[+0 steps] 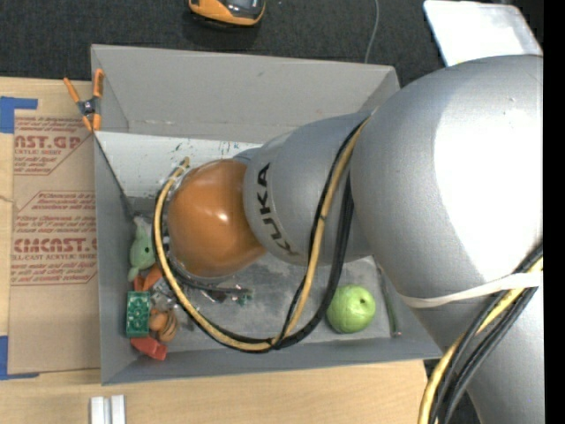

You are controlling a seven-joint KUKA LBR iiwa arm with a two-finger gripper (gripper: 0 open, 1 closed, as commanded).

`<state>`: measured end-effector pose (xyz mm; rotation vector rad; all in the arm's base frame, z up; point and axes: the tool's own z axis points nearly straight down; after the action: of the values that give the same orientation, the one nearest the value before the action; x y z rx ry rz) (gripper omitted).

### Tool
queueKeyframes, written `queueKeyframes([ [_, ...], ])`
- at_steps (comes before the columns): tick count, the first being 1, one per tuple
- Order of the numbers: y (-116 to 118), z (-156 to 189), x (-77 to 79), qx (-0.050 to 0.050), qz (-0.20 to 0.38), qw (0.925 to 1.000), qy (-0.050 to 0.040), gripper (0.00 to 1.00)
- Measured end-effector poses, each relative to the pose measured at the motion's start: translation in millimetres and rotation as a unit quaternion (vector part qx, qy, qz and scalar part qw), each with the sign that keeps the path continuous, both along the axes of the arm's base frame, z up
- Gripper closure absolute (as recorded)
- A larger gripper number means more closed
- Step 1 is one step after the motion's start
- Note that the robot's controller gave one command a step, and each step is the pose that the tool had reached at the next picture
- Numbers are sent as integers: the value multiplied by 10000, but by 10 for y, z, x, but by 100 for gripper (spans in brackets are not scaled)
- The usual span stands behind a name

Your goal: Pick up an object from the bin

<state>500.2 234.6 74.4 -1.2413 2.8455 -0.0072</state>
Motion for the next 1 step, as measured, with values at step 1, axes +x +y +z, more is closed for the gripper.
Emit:
queueKeyframes([
  [1,12,-4,-107,-35,922,9957,-9,100],
])
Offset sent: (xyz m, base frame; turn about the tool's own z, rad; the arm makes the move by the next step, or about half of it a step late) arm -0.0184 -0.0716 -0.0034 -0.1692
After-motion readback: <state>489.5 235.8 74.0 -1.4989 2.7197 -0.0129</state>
